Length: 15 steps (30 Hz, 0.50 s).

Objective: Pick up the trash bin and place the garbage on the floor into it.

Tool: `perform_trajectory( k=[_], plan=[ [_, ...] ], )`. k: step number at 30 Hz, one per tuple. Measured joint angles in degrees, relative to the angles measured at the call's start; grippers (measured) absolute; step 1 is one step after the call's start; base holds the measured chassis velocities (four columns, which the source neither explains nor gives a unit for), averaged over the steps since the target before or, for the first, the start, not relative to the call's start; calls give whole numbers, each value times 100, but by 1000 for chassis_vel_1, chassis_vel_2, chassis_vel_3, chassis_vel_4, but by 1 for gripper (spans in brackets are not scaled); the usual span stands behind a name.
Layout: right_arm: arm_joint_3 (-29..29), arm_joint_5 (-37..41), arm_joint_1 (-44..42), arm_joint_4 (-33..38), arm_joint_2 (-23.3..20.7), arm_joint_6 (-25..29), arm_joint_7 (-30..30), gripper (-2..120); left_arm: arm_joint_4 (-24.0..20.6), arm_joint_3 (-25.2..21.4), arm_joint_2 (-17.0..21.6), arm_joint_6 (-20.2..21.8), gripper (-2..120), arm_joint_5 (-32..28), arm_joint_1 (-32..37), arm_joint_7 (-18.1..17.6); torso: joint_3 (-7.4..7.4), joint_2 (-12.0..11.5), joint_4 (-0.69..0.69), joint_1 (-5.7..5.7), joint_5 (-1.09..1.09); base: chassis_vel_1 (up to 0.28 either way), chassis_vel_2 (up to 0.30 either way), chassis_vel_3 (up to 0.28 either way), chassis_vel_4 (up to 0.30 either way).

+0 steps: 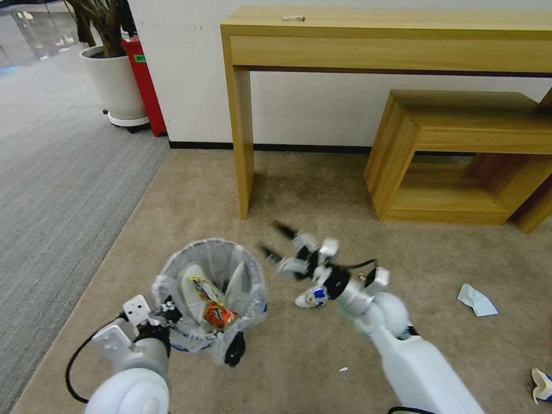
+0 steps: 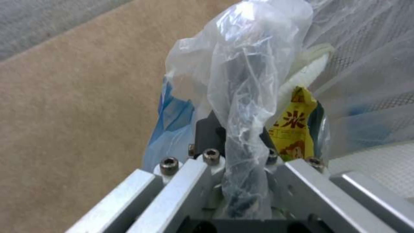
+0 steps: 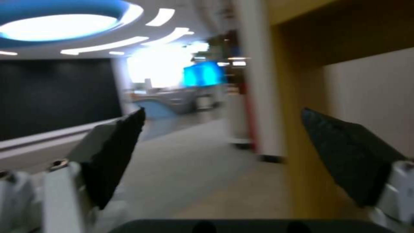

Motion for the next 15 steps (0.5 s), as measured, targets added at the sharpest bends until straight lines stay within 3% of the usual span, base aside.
perform_trajectory(
  k=[1,4,10,15],
  plan=[
    [0,0,0,0,0,0,0,96,0,0,0,0,0,0,0,0,0,0,0,0,0,0,0,0,0],
    [793,-414,-440,345,-91,23,1272,100,0,-261,100,18,0,-85,-62,2,0,0,0,0,-1,0,0,0,0],
    [1474,-770,-1052,659,9,73,1906,100,-36,-387,148,-2,0,-99,-40,80,-1,0,-1,0,-2,0,0,0,0],
    [1776,-905,-1340,699,84,244,2060,100,-28,-483,171,-31,0,-96,-49,117,-1,0,-1,0,-2,0,0,0,0]
  ],
)
